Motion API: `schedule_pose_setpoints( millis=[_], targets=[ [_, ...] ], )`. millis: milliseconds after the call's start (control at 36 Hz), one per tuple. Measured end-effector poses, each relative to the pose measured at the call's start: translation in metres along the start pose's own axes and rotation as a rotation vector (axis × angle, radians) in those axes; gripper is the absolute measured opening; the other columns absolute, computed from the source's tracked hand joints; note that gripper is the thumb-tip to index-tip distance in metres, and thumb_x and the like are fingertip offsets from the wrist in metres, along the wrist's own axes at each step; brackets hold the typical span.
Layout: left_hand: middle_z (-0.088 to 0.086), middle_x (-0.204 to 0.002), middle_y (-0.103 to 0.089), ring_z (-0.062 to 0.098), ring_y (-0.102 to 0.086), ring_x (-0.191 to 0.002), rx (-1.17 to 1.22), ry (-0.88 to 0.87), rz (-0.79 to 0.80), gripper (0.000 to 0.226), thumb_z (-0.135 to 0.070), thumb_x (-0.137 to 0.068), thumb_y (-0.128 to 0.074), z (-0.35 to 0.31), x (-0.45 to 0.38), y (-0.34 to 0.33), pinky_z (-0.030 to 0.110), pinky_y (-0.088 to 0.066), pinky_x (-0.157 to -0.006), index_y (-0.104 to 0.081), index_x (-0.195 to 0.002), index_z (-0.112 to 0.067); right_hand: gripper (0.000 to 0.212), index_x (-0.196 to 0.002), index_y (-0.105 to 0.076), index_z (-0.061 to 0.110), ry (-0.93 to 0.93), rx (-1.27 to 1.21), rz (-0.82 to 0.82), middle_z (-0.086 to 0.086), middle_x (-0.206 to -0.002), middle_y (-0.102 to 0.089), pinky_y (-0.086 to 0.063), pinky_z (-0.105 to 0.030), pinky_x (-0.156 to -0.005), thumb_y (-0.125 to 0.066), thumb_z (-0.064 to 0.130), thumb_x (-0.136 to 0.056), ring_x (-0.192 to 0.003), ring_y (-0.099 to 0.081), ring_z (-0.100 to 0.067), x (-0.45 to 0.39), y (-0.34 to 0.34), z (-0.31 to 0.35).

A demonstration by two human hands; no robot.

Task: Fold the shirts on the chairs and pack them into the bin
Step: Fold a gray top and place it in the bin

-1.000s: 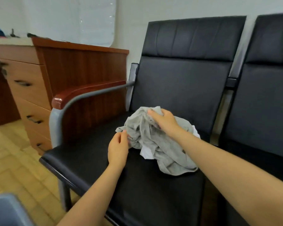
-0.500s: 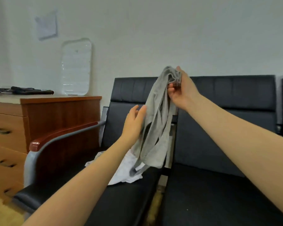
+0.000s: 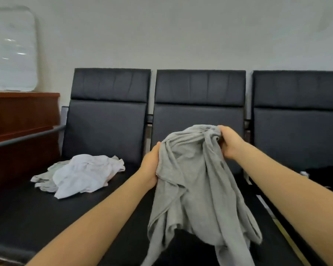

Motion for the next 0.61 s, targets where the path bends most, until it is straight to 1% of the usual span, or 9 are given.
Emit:
schedule_pose_setpoints(
  millis=[56,83,139,222,278,361,417,528,611],
  targets=[
    [0.004,-0.101,-0.067,0.02,-0.061,-0.09,-0.081,0.076,-0.102,0.034,-0.044,-0.098,-0.049,0.029,-0.018,0.012,0.03,-0.048,-0.068,-0.065,-0.104,-0.015,0.015,-0.084,-0.055,0.013,-0.032,0.083,-0.035,-0.007,-0.076,-0.062,-0.049,-0.027,-0.056,-0.048,0.016,-0.097,-0.065,-0.061,-0.017,-0.009,0.017,-0.032],
    [0.005,-0.103,-0.067,0.021,-0.061,-0.092,-0.155,0.107,-0.155,0.038,-0.045,-0.097,-0.049,0.041,-0.027,0.022,0.032,-0.05,-0.074,-0.066,-0.109,-0.013,0.009,-0.095,-0.056,0.012,-0.055,0.132,-0.053,-0.01,-0.088,-0.062,-0.052,-0.031,-0.068,-0.05,0.019,-0.098,-0.08,-0.064,-0.021,-0.011,0.024,-0.046],
    [0.011,-0.115,-0.065,0.027,-0.06,-0.104,-0.562,0.14,-0.186,0.045,-0.041,-0.099,-0.044,0.076,-0.048,0.046,0.035,-0.048,-0.089,-0.063,-0.119,-0.006,0.015,-0.112,-0.052,0.015,-0.107,0.234,-0.107,-0.014,-0.1,-0.06,-0.051,-0.038,-0.086,-0.053,0.022,-0.098,-0.099,-0.06,-0.028,-0.019,0.042,-0.079],
    [0.019,-0.121,-0.06,0.032,-0.056,-0.108,-1.341,0.051,-0.014,0.033,-0.03,-0.102,-0.035,0.113,-0.059,0.077,0.035,-0.043,-0.085,-0.055,-0.107,-0.004,0.024,-0.119,-0.056,0.007,-0.13,0.407,-0.184,-0.015,-0.103,-0.06,-0.051,-0.034,-0.073,-0.053,0.018,-0.098,-0.097,-0.058,-0.026,-0.021,0.061,-0.114],
    [0.018,-0.122,-0.055,0.034,-0.053,-0.111,-1.571,-0.01,0.023,0.028,-0.029,-0.099,-0.042,0.122,-0.057,0.08,0.038,-0.043,-0.086,-0.049,-0.114,-0.006,0.015,-0.108,-0.06,0.005,-0.135,0.498,-0.24,-0.013,-0.091,-0.058,-0.047,-0.032,-0.065,-0.052,0.012,-0.097,-0.088,-0.055,-0.026,-0.021,0.074,-0.133],
    [0.014,-0.125,-0.049,0.033,-0.045,-0.116,-1.609,-0.271,-0.077,0.033,-0.024,-0.095,-0.048,0.116,-0.059,0.062,0.042,-0.044,-0.088,-0.048,-0.126,-0.011,0.009,-0.087,-0.058,0.011,-0.055,0.628,-0.263,-0.013,-0.078,-0.051,-0.042,-0.035,-0.064,-0.05,0.009,-0.092,-0.075,-0.048,-0.023,-0.012,0.093,-0.144],
    [0.011,-0.124,-0.048,0.03,-0.043,-0.116,-1.538,-0.438,-0.068,0.034,-0.021,-0.095,-0.047,0.114,-0.06,0.039,0.04,-0.044,-0.089,-0.049,-0.128,-0.014,0.012,-0.081,-0.057,0.01,0.002,0.698,-0.271,-0.012,-0.075,-0.053,-0.041,-0.034,-0.06,-0.052,0.012,-0.092,-0.069,-0.048,-0.022,-0.004,0.105,-0.144],
    [0.005,-0.122,-0.051,0.023,-0.044,-0.115,-1.285,-0.489,0.136,0.029,-0.027,-0.096,-0.047,0.125,-0.057,-0.021,0.032,-0.038,-0.091,-0.055,-0.123,-0.019,0.015,-0.081,-0.064,0.008,-0.033,0.671,-0.326,-0.009,-0.075,-0.06,-0.044,-0.023,-0.053,-0.056,0.011,-0.094,-0.061,-0.052,-0.015,0.016,0.131,-0.137],
    [-0.001,-0.121,-0.055,0.016,-0.046,-0.116,-1.243,-0.567,0.426,0.033,-0.041,-0.096,-0.051,0.139,-0.056,-0.063,0.028,-0.038,-0.094,-0.058,-0.122,-0.023,0.025,-0.075,-0.066,0.002,-0.104,0.932,-0.245,-0.008,-0.068,-0.06,-0.042,-0.023,-0.05,-0.054,0.014,-0.093,-0.055,-0.051,-0.016,0.035,0.142,-0.144]
  ],
)
Point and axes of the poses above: each hand's wrist, its own x-axis away from the middle knuckle, its own y-axis out of the back of the hand, z = x × y, the point moved 1 cm from there along -x, towards the middle knuckle
